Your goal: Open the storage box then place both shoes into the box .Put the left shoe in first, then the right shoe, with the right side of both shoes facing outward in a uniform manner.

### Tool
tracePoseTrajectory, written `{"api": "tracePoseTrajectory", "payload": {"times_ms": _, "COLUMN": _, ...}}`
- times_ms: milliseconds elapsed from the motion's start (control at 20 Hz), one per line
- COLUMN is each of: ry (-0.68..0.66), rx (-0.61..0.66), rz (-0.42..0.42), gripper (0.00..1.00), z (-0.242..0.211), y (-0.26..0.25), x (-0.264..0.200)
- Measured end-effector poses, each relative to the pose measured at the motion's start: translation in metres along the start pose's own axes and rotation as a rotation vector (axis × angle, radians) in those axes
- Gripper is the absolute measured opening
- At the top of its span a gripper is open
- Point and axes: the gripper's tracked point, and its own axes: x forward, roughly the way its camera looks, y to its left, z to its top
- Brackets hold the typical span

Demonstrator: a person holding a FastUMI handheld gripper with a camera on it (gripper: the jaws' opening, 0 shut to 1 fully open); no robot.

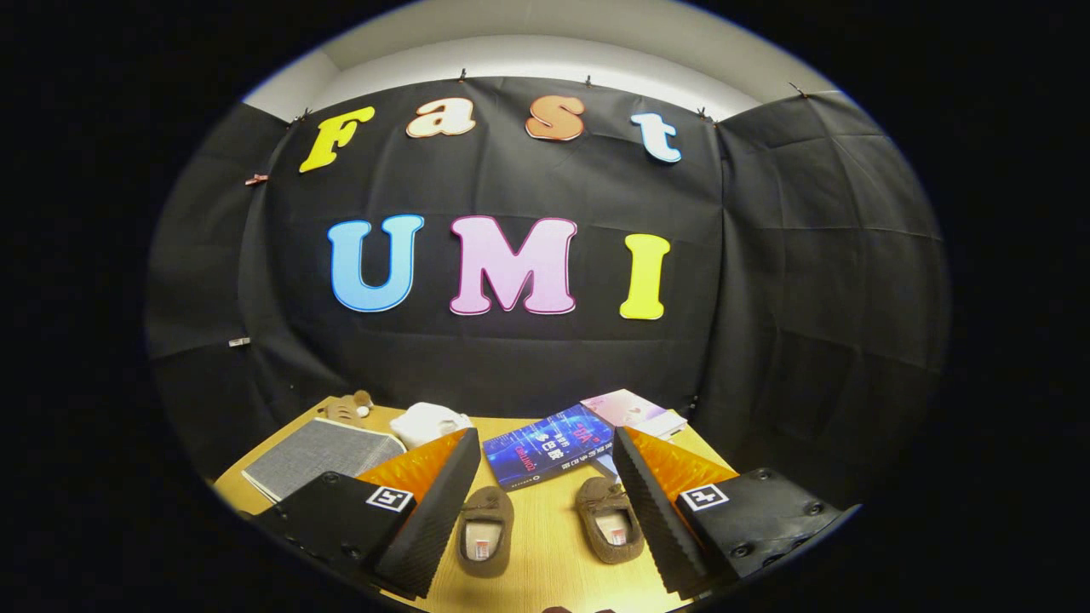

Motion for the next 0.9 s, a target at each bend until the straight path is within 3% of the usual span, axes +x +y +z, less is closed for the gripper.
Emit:
{"api": "tracePoseTrajectory", "payload": {"times_ms": 400, "ry": 0.100, "rx": 0.026, "rz": 0.114, "gripper": 0.97, "z": -0.019, "y": 0.009, "x": 0.029}}
{"api": "tracePoseTrajectory", "payload": {"times_ms": 900, "ry": 0.387, "rx": 0.233, "rz": 0.440, "gripper": 0.98, "z": -0.079, "y": 0.090, "x": 0.053}}
